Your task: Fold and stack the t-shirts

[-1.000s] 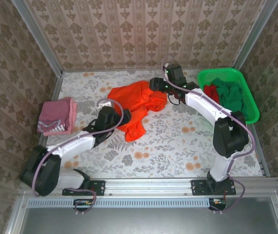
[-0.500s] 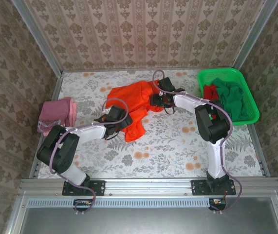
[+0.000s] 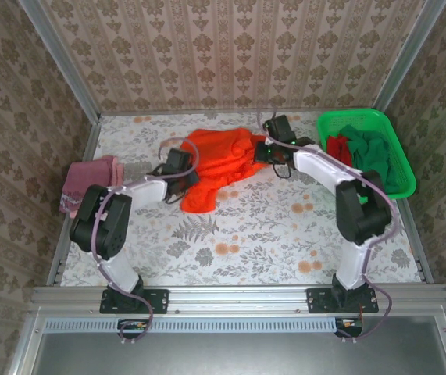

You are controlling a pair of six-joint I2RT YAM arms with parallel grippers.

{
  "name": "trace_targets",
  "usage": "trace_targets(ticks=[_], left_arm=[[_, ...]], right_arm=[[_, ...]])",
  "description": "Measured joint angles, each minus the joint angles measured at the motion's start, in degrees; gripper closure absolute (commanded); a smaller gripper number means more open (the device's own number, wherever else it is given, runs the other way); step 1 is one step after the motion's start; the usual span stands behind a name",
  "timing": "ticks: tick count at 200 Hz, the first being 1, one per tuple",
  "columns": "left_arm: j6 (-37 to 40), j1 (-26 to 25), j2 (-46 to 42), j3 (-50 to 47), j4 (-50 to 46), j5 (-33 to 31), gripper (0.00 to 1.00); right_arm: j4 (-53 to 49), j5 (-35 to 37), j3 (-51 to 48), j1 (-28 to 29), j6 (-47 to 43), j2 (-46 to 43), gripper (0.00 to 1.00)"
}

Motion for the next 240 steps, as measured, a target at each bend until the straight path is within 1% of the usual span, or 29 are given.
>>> trace_targets(ticks=[21, 41, 54, 71, 82, 89, 100, 103, 110, 113, 117, 118, 119, 122, 126, 129, 131, 135, 144, 152, 173, 200, 220, 240], left_arm=[[5.18, 4.26, 5.29, 10.69, -1.44, 3.78, 1.00], [9.70, 7.26, 12.26, 22.84, -3.54, 8.74, 1.00], [11.98, 8.44, 16.72, 29.75, -4.70, 12.46, 1.00], [14.23, 9.27, 22.25, 37.59, -7.43, 16.63, 1.00], [15.43, 9.44, 25.64, 42.03, -9.35, 18.88, 0.96], [16.11, 9.57, 27.61, 44.68, -10.82, 20.37, 0.90], [17.05, 9.64, 30.01, 47.84, -12.76, 22.34, 0.75], [17.42, 9.66, 30.58, 48.48, -13.25, 22.93, 0.71], [17.68, 9.70, 31.21, 49.05, -13.68, 23.96, 0.57], [17.84, 9.77, 31.32, 49.09, -13.79, 24.33, 0.52], [17.97, 9.81, 31.32, 49.05, -13.92, 24.81, 0.41], [17.99, 9.86, 31.34, 49.05, -13.99, 24.90, 0.40], [17.99, 9.90, 31.34, 49.05, -14.14, 25.11, 0.37], [18.25, 9.99, 31.32, 48.78, -14.10, 25.42, 0.29], [18.18, 10.10, 31.19, 48.43, -13.94, 25.75, 0.20], [18.21, 10.23, 30.84, 47.87, -13.57, 25.94, 0.15], [18.21, 10.29, 30.75, 47.60, -13.40, 25.99, 0.09], [18.21, 10.51, 30.18, 46.73, -13.11, 26.16, 0.01], [18.23, 11.08, 28.46, 43.98, -12.24, 26.10, 0.00], [18.25, 11.67, 26.36, 41.09, -11.98, 25.70, 0.00], [18.14, 13.18, 17.38, 31.01, -10.38, 23.17, 0.00], [15.67, 13.64, 1.75, 16.35, -5.97, 17.97, 0.00], [11.93, 10.62, -8.46, 5.79, -3.10, 13.60, 0.00], [6.05, 4.15, -15.72, -4.72, -1.79, 8.63, 0.00]], right_arm=[[0.00, -1.18, -1.31, 0.09, -0.70, -8.72, 1.00], [-0.17, -2.89, -3.43, 1.40, -1.55, -14.69, 1.00], [-0.37, -3.85, -4.24, 3.34, -1.73, -16.17, 1.00], [-0.44, -4.85, -4.35, 7.56, -1.70, -15.80, 1.00], [-0.22, -5.53, -4.35, 10.64, -1.62, -14.80, 1.00], [0.13, -5.99, -4.31, 12.72, -1.42, -13.84, 1.00], [0.48, -6.32, -3.74, 15.32, -1.11, -11.85, 1.00], [0.55, -6.54, -3.39, 16.02, -1.03, -11.10, 0.98], [1.14, -6.93, -2.51, 17.49, -0.76, -9.35, 0.89], [1.44, -7.04, -2.12, 18.12, -0.50, -8.50, 0.82], [1.75, -7.21, -1.64, 18.82, -0.35, -7.54, 0.74], [1.81, -7.23, -1.57, 18.93, -0.31, -7.41, 0.71], [1.92, -7.26, -1.44, 19.12, -0.28, -7.15, 0.67], [2.27, -7.34, -1.29, 19.52, 0.17, -6.64, 0.58], [2.80, -7.45, -1.22, 20.09, 0.13, -6.12, 0.48], [3.08, -7.45, -1.22, 20.44, 0.24, -5.92, 0.42], [3.21, -7.45, -1.22, 20.70, 0.26, -5.81, 0.39], [3.37, -7.39, -1.27, 21.00, 0.28, -5.77, 0.33], [4.28, -7.06, -1.53, 21.35, 0.28, -6.03, 0.25], [5.51, -6.16, -2.14, 21.22, 0.11, -6.78, 0.21], [7.78, -3.28, -5.90, 18.40, 0.31, -10.78, 0.17], [9.90, -1.44, -11.39, 10.62, 3.02, -14.88, 0.19], [10.69, -1.42, -13.66, 4.76, 4.66, -14.45, 0.19], [11.34, -1.49, -13.49, 1.33, 4.81, -11.08, 0.19]])
